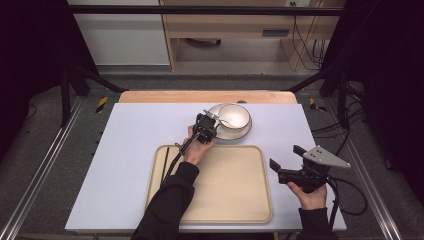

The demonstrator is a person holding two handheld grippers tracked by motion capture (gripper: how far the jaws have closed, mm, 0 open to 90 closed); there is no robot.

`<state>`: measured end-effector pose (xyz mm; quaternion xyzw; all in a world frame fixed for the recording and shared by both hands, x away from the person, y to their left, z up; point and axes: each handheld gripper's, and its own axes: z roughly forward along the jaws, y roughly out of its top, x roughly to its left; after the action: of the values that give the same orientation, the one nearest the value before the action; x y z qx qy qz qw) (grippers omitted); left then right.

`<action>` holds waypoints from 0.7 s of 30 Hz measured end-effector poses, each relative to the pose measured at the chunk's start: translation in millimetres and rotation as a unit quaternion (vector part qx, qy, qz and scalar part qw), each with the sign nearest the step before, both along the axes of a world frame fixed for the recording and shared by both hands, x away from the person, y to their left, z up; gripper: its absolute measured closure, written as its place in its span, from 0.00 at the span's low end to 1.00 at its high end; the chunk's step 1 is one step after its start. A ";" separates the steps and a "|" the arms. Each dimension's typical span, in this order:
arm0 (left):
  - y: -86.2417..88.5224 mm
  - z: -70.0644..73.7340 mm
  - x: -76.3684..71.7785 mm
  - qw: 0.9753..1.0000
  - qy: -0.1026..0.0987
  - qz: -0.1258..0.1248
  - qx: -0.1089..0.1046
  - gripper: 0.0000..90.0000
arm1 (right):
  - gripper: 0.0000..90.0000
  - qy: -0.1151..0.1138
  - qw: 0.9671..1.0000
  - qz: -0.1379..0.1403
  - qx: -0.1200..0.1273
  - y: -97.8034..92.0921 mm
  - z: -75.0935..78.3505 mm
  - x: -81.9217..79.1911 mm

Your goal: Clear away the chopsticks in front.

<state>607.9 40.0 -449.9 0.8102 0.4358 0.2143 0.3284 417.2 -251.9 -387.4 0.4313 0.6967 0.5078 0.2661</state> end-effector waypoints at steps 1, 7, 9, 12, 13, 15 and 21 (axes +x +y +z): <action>1.1 1.2 -1.2 1.000 0.000 0.002 -0.002 0.94 | 0.05 0.000 1.000 0.000 0.000 0.0 0.1 -0.1; 13.1 8.0 -6.7 1.000 -0.007 0.009 -0.011 0.95 | 0.05 -0.002 1.000 -0.001 0.001 0.9 0.0 -0.1; 17.1 10.6 -8.8 1.000 -0.010 0.014 -0.013 0.95 | 0.05 -0.004 1.000 0.000 -0.002 1.0 -0.3 0.3; 26.3 15.6 -12.6 0.999 -0.013 0.027 -0.015 0.94 | 0.05 -0.003 1.000 0.001 -0.002 1.8 -0.6 0.3; 29.3 17.2 -14.2 0.999 -0.014 0.032 -0.017 0.95 | 0.05 -0.002 1.000 0.000 -0.001 2.2 -0.3 0.1; 35.1 20.4 -17.3 0.999 -0.017 0.036 -0.016 0.95 | 0.05 -0.004 1.000 0.001 -0.001 2.3 -0.1 -0.1; 50.8 27.8 -32.8 0.998 -0.026 0.053 -0.034 0.94 | 0.05 -0.006 1.000 0.001 -0.003 2.4 0.5 -0.8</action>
<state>575.1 90.9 -422.0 0.7685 0.4760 0.2379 0.3552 416.4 -249.6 -386.8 0.4271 0.6969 0.5085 0.2709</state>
